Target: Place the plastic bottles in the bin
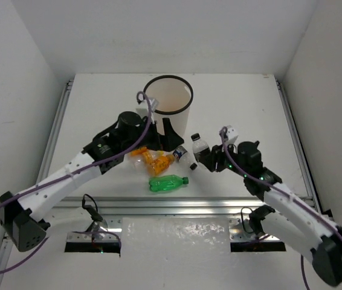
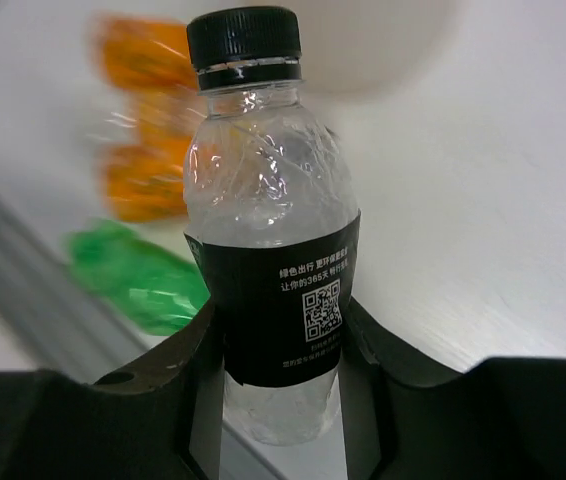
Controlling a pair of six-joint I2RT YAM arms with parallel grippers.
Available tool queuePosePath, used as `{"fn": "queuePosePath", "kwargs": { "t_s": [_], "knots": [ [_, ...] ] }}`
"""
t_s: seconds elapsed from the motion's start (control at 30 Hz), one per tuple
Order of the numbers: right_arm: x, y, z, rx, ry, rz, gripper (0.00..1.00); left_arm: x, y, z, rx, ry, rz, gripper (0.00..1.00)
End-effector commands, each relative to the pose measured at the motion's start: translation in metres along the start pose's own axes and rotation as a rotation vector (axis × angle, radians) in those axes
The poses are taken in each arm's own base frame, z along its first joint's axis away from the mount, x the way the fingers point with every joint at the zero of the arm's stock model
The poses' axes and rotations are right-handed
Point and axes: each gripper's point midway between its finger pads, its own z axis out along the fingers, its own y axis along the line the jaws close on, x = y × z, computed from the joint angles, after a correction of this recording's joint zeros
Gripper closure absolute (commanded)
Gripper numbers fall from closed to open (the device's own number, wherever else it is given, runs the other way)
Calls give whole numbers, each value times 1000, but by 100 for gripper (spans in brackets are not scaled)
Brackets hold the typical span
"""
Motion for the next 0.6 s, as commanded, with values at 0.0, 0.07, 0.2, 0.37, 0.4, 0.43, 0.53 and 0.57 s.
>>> {"fn": "queuePosePath", "kwargs": {
  "t_s": [0.0, 0.07, 0.2, 0.37, 0.4, 0.43, 0.53, 0.57],
  "knots": [
    [-52, 82, -43, -417, -241, -97, 78, -3, -65, 3, 301, -2, 3, 0],
    [-54, 104, -62, -537, -250, -102, 78, 6, -78, 10, 348, 26, 12, 0],
    [-66, 131, -91, -686, -304, -108, 78, 15, -96, 19, 419, 52, 9, 0],
    [-80, 140, -100, -715, -323, -114, 75, 25, -119, 23, 501, 99, 18, 53],
    [-85, 141, -102, -716, -334, -116, 71, 29, -118, 26, 494, 117, 19, 87],
    [-87, 141, -103, -713, -341, -118, 66, 28, -120, 27, 495, 120, 22, 95],
    [-99, 130, -99, -615, -371, -73, 2, 25, -110, 30, 421, 126, 26, 100],
    [-95, 122, -94, -563, -340, -46, 1, 20, -106, 31, 384, 111, 25, 100]
  ]
}}
